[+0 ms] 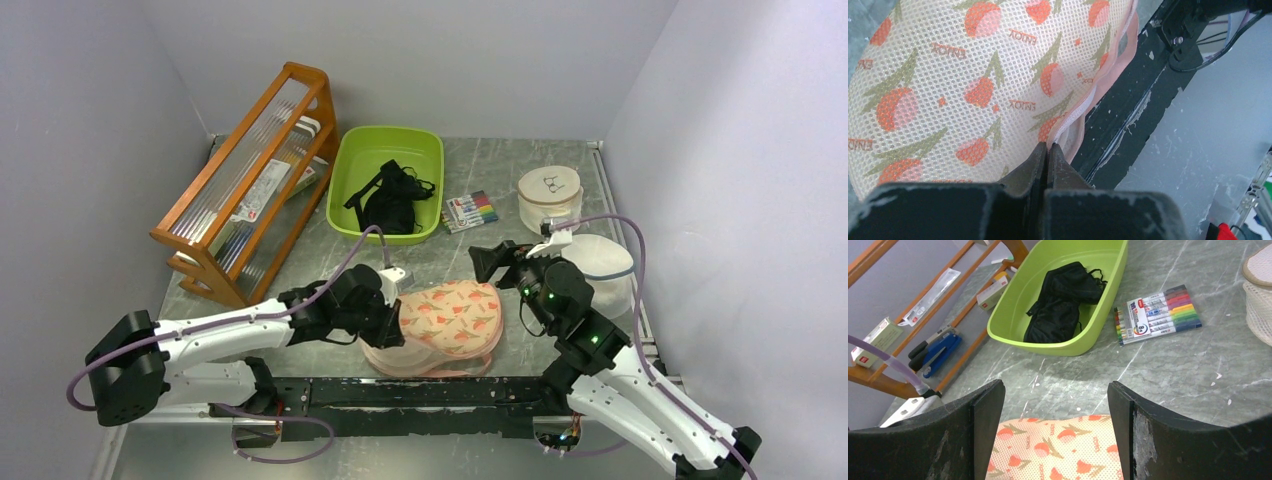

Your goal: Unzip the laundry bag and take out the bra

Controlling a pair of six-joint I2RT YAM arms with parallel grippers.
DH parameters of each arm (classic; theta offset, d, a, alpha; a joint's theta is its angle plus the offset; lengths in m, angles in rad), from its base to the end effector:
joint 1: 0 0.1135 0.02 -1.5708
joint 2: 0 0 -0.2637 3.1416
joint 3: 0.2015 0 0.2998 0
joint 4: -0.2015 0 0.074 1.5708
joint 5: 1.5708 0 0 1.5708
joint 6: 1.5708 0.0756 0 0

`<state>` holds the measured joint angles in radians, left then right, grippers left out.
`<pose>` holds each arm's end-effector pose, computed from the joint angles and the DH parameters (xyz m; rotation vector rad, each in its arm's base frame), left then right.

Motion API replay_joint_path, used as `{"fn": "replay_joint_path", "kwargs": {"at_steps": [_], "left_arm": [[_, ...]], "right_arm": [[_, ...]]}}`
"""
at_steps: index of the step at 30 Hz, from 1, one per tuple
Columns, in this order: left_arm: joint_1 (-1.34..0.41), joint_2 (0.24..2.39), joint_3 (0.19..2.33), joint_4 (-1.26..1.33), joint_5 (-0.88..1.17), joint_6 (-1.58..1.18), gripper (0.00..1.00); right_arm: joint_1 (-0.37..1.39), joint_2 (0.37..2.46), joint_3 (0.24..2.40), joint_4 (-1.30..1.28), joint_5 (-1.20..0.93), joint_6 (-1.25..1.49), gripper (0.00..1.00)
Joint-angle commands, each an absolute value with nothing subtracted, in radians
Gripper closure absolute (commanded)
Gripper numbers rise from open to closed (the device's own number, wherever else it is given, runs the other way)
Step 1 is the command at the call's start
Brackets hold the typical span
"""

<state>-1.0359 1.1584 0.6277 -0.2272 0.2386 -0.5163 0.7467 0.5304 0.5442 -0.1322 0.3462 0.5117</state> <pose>0.1402 -0.2716 0.1568 0.7805 2.4254 -0.9849 0.1859 0.1371 0.2938 0.0630 1.7235 0.6498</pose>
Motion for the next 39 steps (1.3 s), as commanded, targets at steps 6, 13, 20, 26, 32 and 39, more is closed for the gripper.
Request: {"fn": "replay_joint_path", "kwargs": {"at_steps": [6, 13, 20, 26, 32, 39], "left_arm": [[-1.037, 1.158, 0.512, -0.123, 0.246, -0.637, 0.87], [-1.037, 1.158, 0.468, -0.035, 0.379, -0.722, 0.38], [-1.035, 1.034, 0.584, -0.127, 0.326, -0.728, 0.18], [-1.017, 1.110, 0.562, -0.056, 0.353, -0.821, 0.34], [-1.020, 1.226, 0.377, 0.249, 0.473, -1.001, 0.61], [-1.020, 1.194, 0.282, 0.154, 0.370, -1.034, 0.59]], "right_arm": [[0.742, 0.574, 0.550, -0.112, 0.319, 0.512, 0.24], [0.741, 0.636, 0.497, -0.089, 0.219, 0.581, 0.25], [0.742, 0.696, 0.424, -0.104, 0.112, 0.657, 0.24], [0.741, 0.764, 0.333, -0.058, -0.042, 0.754, 0.25], [0.742, 0.774, 0.255, -0.116, -0.040, 0.877, 0.38], [0.741, 0.734, 0.162, -0.199, 0.089, 1.030, 0.45]]}}
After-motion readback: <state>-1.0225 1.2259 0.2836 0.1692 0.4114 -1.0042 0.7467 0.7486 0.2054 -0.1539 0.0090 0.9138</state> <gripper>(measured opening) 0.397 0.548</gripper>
